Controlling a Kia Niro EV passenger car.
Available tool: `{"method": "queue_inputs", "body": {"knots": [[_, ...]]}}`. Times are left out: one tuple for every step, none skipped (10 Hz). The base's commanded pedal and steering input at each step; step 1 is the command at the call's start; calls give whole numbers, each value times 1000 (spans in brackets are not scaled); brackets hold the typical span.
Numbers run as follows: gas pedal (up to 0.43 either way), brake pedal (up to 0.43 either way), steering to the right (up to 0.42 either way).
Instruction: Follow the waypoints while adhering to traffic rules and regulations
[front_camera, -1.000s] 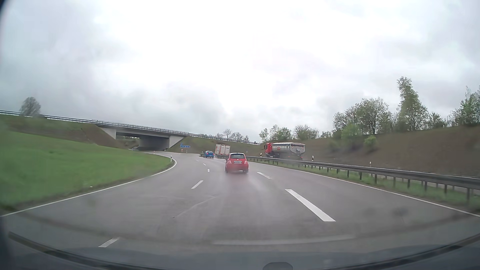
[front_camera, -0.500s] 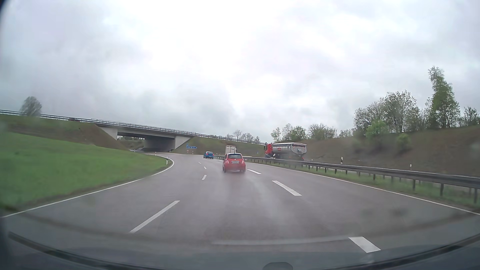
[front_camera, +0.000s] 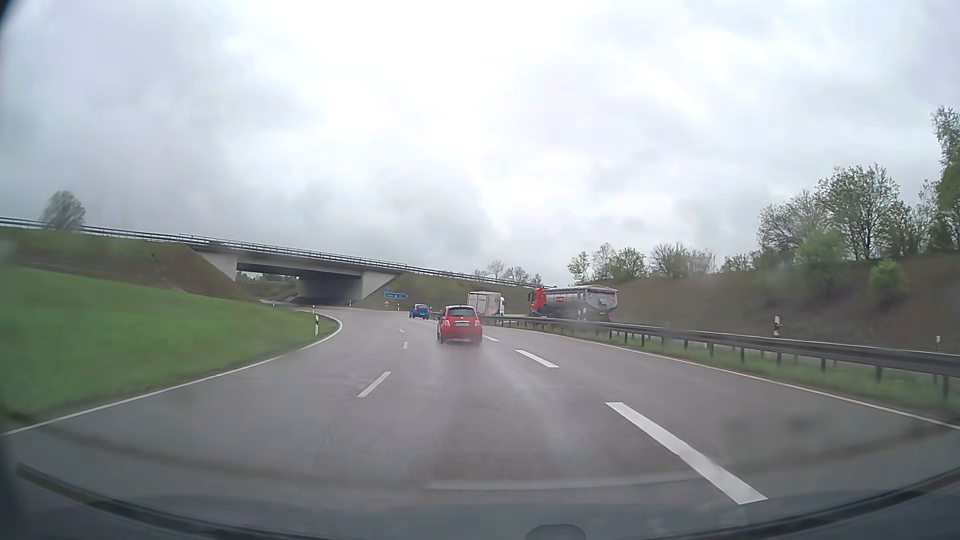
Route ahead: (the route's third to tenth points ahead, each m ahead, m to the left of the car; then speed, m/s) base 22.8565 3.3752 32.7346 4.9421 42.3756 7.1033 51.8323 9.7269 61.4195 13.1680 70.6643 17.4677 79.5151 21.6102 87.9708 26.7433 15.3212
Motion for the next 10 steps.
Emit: {"method": "queue_inputs", "body": {"knots": [[209,0,-29],[197,0,-29],[197,0,-29],[197,0,-29],[197,0,-29],[197,0,-29],[197,0,-29],[197,0,-29],[197,0,-29],[197,0,-29]]}}
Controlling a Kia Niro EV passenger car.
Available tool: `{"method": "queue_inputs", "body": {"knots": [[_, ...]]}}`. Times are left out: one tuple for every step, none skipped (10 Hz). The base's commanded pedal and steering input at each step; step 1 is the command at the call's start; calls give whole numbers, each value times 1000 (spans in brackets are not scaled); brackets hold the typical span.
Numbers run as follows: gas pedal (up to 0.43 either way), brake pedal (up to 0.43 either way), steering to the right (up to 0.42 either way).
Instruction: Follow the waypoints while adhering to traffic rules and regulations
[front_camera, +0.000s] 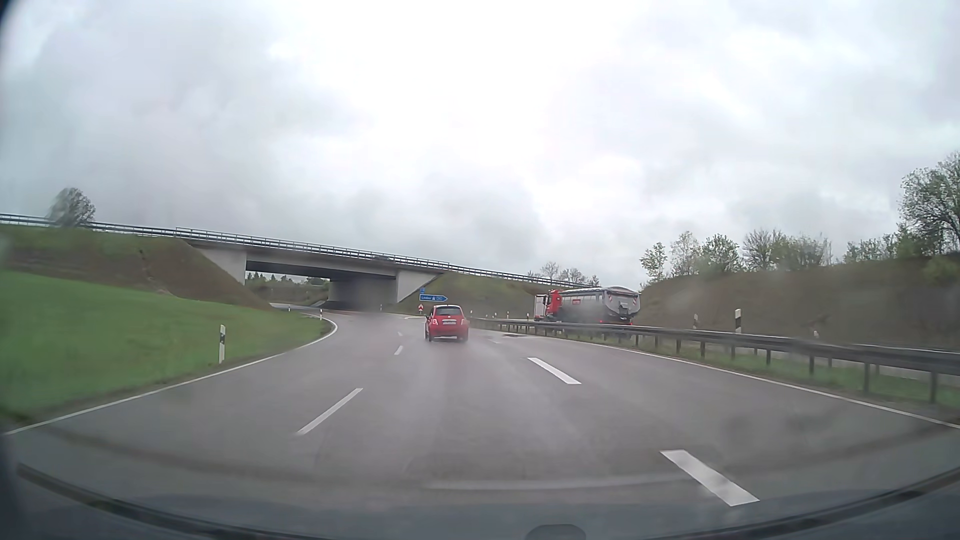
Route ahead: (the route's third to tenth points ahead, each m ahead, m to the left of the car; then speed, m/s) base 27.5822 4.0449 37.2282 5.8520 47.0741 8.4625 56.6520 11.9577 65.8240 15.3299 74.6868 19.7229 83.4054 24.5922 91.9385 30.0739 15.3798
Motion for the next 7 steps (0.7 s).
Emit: {"method": "queue_inputs", "body": {"knots": [[197,0,-29],[197,0,-29],[197,0,-30],[189,0,-30],[177,0,-31],[177,0,-31],[177,0,-31]]}}
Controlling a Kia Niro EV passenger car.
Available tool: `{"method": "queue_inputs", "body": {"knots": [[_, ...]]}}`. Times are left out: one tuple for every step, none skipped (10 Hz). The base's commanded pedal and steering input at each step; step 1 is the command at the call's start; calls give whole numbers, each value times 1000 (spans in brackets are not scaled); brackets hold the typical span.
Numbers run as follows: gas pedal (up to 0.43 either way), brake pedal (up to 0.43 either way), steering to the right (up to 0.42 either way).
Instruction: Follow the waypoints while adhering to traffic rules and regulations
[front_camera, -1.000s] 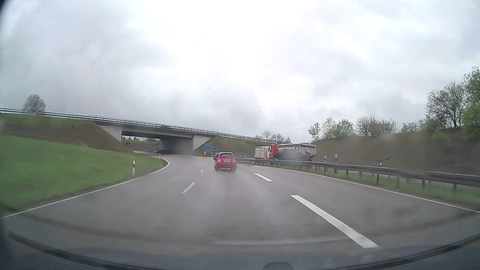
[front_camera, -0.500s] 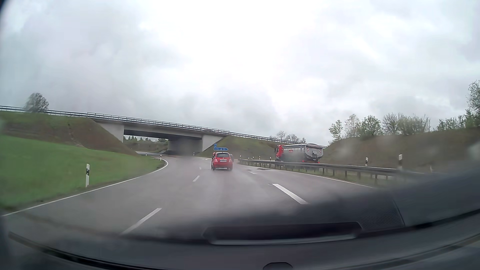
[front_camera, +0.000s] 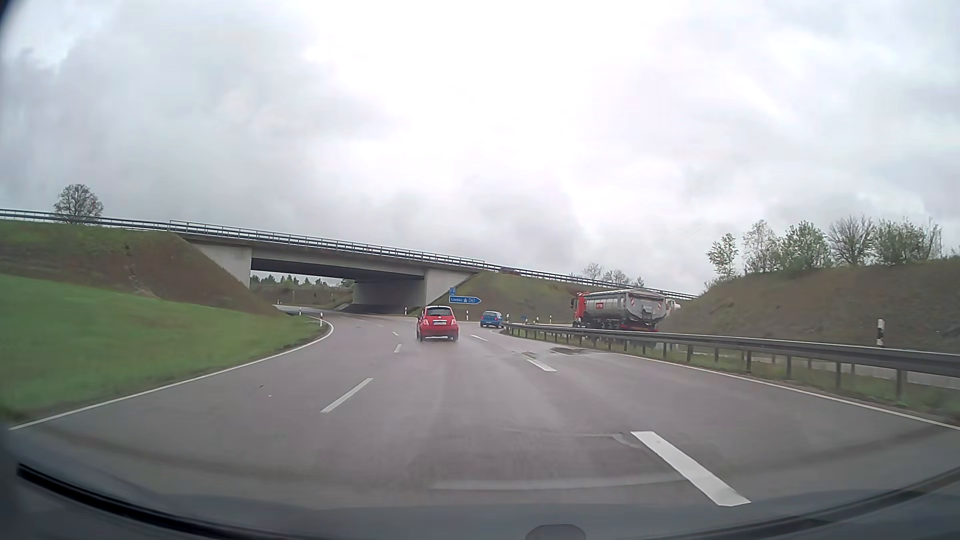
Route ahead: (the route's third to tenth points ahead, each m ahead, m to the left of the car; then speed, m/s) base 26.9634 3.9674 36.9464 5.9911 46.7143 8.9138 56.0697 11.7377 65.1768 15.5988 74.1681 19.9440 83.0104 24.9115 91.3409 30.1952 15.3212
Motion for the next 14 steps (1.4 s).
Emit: {"method": "queue_inputs", "body": {"knots": [[177,0,-32],[177,0,-32],[177,0,-32],[189,0,-31],[189,0,-31],[189,0,-31],[189,0,-31],[197,0,-30],[209,0,-30],[209,0,-30],[209,0,-30],[209,0,-32],[197,0,-35],[197,0,-35]]}}
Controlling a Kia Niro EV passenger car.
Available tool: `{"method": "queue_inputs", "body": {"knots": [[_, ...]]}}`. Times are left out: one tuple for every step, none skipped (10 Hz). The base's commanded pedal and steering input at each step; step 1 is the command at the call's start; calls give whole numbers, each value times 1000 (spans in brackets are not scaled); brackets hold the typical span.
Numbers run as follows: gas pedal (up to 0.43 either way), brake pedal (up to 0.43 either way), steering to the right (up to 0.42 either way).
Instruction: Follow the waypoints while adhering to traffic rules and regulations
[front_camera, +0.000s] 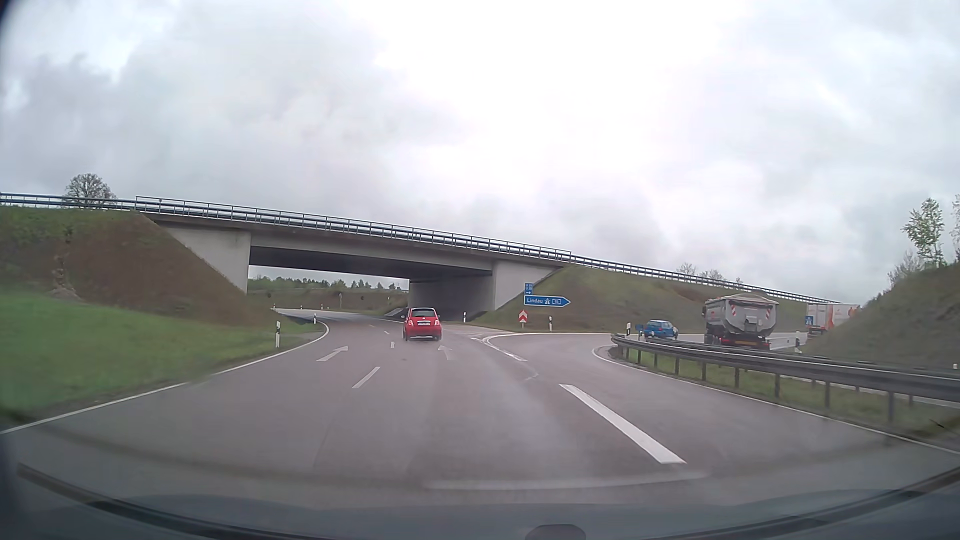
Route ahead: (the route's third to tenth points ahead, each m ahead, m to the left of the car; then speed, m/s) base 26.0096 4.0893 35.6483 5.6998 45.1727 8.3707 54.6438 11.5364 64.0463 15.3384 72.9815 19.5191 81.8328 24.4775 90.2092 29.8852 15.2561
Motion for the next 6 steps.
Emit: {"method": "queue_inputs", "body": {"knots": [[197,0,-36],[197,0,-35],[189,0,-36],[177,0,-35],[177,0,-35],[177,0,-35]]}}
